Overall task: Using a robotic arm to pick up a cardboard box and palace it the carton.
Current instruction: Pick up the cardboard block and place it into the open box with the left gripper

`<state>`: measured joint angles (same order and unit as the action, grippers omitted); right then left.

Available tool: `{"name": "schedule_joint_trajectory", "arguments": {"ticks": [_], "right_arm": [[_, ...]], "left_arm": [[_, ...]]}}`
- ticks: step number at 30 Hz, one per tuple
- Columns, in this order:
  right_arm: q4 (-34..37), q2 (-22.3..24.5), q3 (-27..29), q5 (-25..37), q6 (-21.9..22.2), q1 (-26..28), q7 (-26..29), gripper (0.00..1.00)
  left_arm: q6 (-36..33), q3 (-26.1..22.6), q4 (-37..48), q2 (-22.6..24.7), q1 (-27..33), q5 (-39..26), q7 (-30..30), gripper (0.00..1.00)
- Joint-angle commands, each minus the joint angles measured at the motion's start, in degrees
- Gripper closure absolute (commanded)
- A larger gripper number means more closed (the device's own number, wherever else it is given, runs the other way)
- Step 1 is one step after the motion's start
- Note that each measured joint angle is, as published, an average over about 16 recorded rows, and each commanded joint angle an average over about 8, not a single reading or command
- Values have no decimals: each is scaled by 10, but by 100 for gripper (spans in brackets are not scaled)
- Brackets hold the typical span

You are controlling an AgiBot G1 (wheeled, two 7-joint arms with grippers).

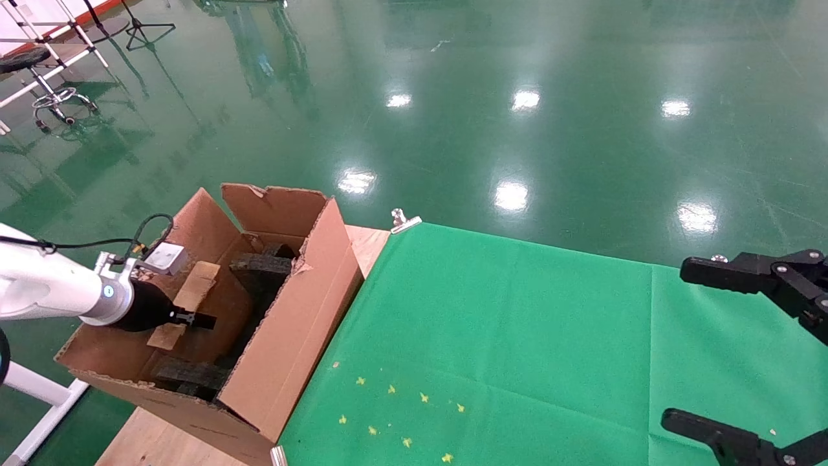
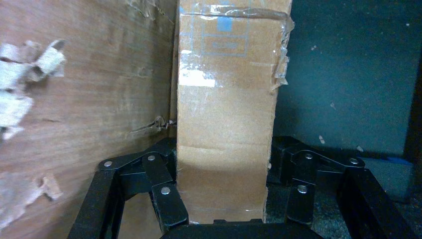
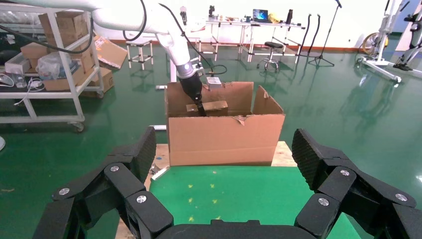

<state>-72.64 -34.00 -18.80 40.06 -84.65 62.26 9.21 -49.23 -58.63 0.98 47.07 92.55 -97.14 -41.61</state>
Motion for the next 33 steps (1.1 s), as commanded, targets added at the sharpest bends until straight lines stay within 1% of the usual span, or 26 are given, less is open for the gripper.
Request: {"name": "schedule_joint_trajectory", "arguments": {"ticks": [1,7,8,18,33], "right_arm": [[0,0,0,0,0,0,0,0],[0,0,0,0,0,0,0,0],[0,0,0,0,0,0,0,0],[0,0,0,0,0,0,0,0],[0,0,0,0,0,0,0,0]], "left_arm": [[4,1,0,1,-5,1,-4,86],[12,2,0,4,-11,3,-10,11],[12,2,0,4,-12,3,-11,0],[11,1,0,3,-9,1,-11,0],[-1,-8,-2,-1,15,-10,-8,0]]}}
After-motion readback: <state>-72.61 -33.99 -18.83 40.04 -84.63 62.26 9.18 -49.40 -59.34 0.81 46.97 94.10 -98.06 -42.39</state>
